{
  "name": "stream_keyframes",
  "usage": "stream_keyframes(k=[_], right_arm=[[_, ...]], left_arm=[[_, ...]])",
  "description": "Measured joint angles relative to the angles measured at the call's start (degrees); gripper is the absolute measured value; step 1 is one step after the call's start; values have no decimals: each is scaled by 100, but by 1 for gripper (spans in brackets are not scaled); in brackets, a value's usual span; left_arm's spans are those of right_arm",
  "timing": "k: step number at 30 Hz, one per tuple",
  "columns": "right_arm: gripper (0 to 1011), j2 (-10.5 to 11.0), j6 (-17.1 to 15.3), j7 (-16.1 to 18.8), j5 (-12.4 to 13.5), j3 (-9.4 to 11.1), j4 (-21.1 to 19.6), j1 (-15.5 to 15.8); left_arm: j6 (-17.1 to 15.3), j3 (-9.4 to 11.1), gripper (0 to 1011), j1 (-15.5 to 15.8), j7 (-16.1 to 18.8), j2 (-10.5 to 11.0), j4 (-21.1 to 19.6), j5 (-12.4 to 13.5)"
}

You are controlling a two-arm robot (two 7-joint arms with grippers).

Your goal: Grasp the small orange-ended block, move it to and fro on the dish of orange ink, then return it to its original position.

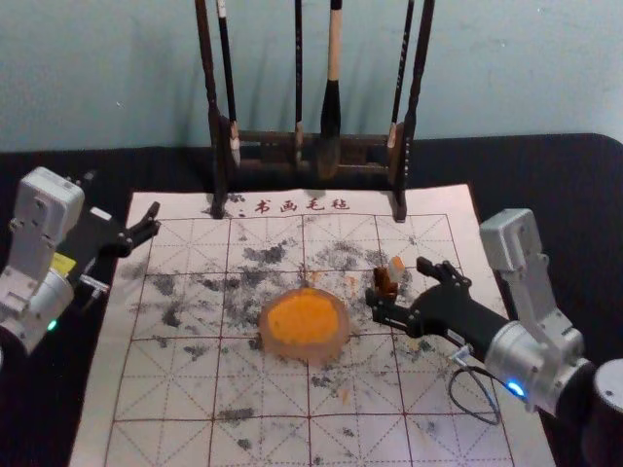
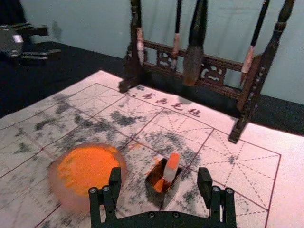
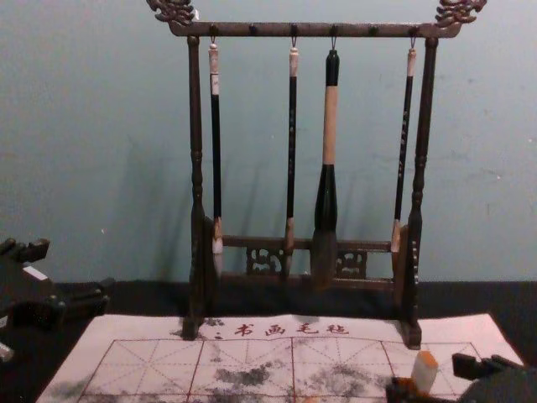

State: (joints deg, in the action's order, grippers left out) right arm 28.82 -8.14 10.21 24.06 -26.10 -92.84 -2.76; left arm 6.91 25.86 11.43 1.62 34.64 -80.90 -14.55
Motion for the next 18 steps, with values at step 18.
stream_keyframes(k=[18], right_arm=[[1000,-641,-305,-375,-309,175,413,-283]], left_arm=[[0,0,1001,0,0,0,0,0]])
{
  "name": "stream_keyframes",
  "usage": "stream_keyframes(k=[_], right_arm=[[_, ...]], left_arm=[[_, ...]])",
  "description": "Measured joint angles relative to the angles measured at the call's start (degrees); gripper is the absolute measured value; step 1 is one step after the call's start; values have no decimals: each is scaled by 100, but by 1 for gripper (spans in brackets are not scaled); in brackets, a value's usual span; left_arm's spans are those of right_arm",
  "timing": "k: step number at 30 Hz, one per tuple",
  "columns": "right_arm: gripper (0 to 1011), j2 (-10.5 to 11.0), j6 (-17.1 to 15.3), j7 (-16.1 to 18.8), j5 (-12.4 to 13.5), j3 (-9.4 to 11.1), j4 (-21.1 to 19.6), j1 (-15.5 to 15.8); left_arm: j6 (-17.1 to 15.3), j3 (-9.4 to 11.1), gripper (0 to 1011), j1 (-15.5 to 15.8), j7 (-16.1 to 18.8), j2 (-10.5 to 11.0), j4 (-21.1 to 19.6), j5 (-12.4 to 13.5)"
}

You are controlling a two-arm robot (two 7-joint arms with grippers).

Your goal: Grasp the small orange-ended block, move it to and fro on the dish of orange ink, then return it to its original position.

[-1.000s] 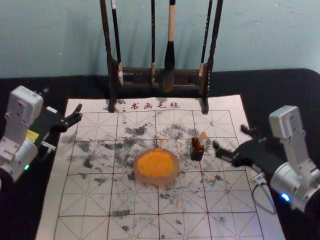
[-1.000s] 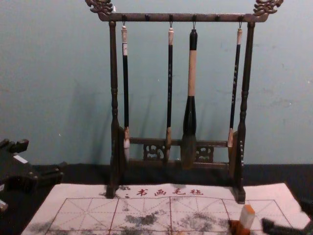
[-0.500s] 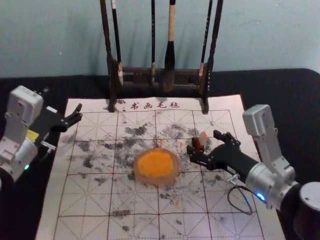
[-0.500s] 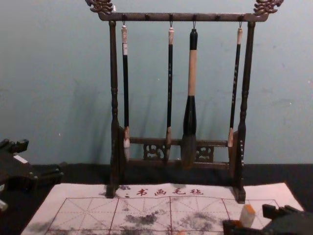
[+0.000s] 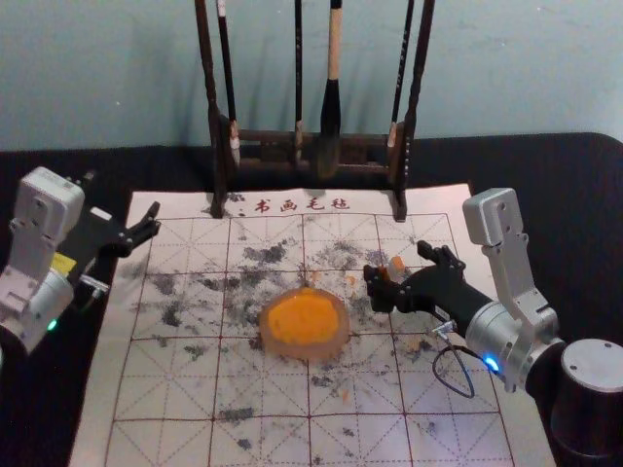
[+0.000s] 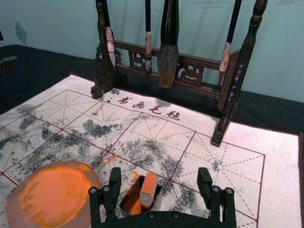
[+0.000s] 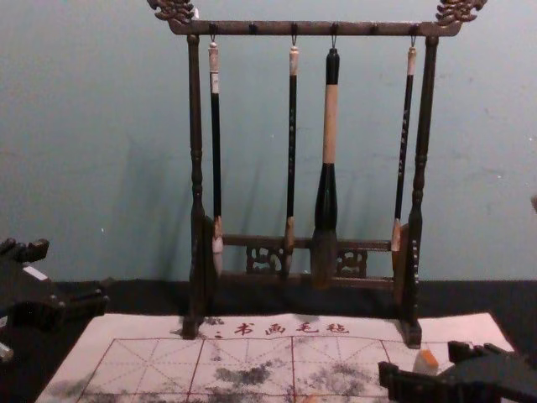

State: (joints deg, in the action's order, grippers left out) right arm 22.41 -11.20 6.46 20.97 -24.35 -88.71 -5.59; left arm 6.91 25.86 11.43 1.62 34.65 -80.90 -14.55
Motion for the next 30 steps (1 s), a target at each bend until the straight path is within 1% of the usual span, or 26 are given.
stream_keyframes(k=[11,18,30], right_arm=[[1000,-147,-49,173,-64,87,78,-29],[1000,-238,-172,240,-133,139,106,-31],[1000,-236,-170,242,-136,141,107,-32]], left_arm=[[0,0,1002,0,0,0,0,0],[0,0,1001,0,0,0,0,0],[0,0,1001,0,0,0,0,0]])
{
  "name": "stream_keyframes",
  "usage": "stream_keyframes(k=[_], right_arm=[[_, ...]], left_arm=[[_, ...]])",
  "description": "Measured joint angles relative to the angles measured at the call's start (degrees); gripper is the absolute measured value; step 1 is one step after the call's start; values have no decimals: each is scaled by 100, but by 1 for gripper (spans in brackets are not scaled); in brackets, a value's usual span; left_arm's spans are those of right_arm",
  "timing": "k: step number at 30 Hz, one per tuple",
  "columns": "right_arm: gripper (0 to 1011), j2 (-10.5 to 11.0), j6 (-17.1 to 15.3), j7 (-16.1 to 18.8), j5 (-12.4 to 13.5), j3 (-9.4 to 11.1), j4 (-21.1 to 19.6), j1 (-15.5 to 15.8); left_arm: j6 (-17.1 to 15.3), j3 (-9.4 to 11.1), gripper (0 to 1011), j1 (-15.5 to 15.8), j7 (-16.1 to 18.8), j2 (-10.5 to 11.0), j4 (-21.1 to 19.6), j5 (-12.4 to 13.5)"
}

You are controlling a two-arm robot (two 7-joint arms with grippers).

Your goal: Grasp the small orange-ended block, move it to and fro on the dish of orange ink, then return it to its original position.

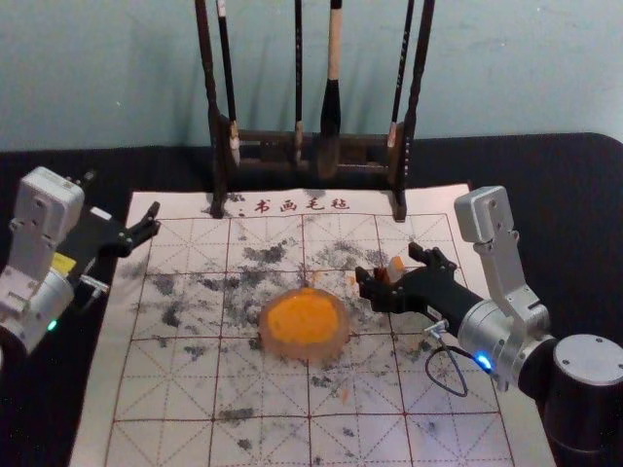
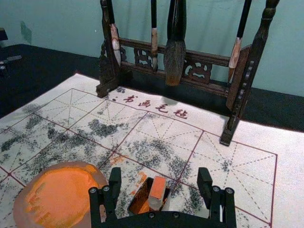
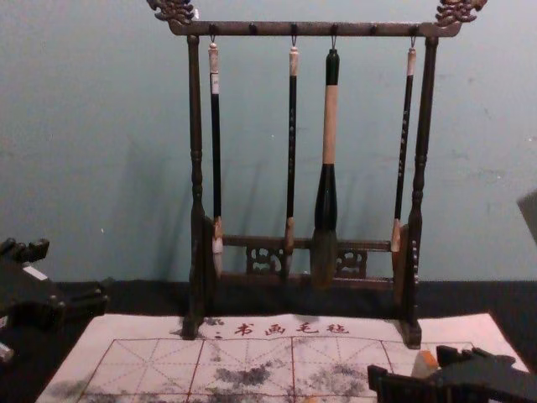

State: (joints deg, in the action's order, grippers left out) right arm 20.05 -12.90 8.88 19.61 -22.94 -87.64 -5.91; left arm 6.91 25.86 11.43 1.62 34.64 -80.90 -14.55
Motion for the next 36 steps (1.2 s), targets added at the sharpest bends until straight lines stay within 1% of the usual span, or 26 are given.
stream_keyframes(k=[3,6,7,9,10,12,13,16,17,20,22,24,26,27,28,29,30,33,36], right_arm=[[992,1,3,-1,1,-1,0,1],[944,3,8,-3,4,-3,0,1],[903,3,10,-4,6,-4,0,2],[874,4,12,-4,7,-5,0,2],[824,4,14,-5,8,-6,-1,2],[789,5,15,-6,9,-7,-1,2],[733,5,16,-7,10,-7,-1,2],[679,7,18,-8,12,-8,-4,2],[621,7,19,-8,13,-8,-4,2],[511,8,20,-8,14,-8,-4,2],[477,8,21,-8,16,-8,-4,2],[388,8,23,-8,17,-8,-4,2],[348,9,24,-8,18,-8,-4,2],[288,8,25,-8,18,-8,-4,2],[270,8,25,-8,18,-8,-4,2],[216,9,25,-8,18,-8,-4,2],[216,9,26,-8,18,-8,-4,2],[130,8,26,-8,18,-8,-4,2],[116,8,26,-8,18,-8,-4,2]], left_arm=[[0,0,1001,0,0,0,0,0],[0,0,1001,0,0,0,0,0],[0,0,1001,0,0,0,0,0],[0,0,1001,0,0,0,0,0],[0,0,1001,0,0,0,0,0],[0,0,1001,0,0,0,0,0],[0,0,1001,0,0,0,0,0],[0,0,1002,0,0,0,0,0],[0,0,1001,0,0,0,0,0],[0,0,1001,0,0,0,0,0],[0,0,1001,0,0,0,0,0],[0,0,1001,0,0,0,0,0],[0,0,1001,0,0,0,0,0],[0,0,1001,0,0,0,0,0],[0,0,1001,0,0,0,0,0],[0,0,1001,0,0,0,0,0],[0,0,1001,0,0,0,0,0],[0,0,1001,0,0,0,0,0],[0,0,1001,0,0,0,0,0]])
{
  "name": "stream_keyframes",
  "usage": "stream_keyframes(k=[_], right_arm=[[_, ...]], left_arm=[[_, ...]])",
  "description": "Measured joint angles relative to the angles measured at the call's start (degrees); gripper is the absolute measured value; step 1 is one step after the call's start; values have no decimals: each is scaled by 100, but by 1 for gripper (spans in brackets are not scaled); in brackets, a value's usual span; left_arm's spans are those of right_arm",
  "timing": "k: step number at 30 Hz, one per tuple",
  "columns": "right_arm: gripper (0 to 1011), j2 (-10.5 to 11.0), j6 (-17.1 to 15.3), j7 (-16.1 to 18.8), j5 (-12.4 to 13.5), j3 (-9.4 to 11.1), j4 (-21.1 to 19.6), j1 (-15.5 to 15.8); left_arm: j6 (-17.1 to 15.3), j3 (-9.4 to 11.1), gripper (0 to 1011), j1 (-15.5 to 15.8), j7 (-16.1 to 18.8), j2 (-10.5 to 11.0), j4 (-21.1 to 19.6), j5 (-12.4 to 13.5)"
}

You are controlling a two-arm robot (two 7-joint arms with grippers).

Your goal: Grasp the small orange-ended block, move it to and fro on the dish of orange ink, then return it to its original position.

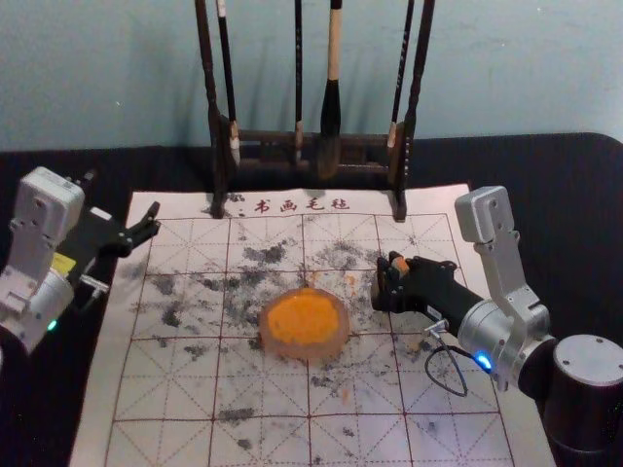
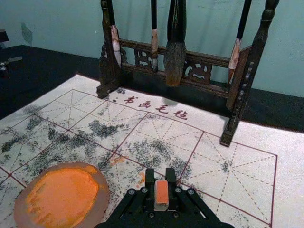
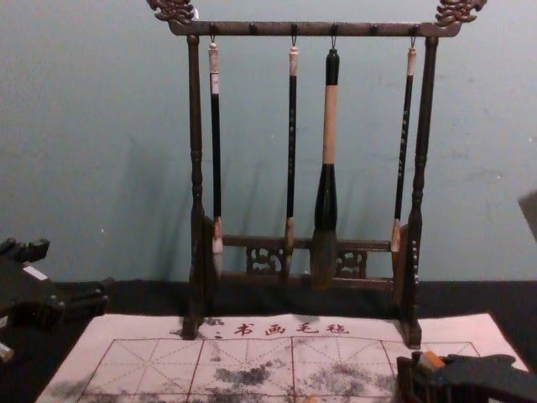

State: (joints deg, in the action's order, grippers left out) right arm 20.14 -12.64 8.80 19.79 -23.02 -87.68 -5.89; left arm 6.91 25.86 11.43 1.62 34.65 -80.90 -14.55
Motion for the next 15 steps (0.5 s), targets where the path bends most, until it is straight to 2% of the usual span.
stream_keyframes(k=[10,15], right_arm=[[113,0,0,0,0,0,0,0],[113,-62,81,168,13,83,-5,37]], left_arm=[[0,0,1001,0,0,0,0,0],[0,0,1001,0,0,0,0,0]])
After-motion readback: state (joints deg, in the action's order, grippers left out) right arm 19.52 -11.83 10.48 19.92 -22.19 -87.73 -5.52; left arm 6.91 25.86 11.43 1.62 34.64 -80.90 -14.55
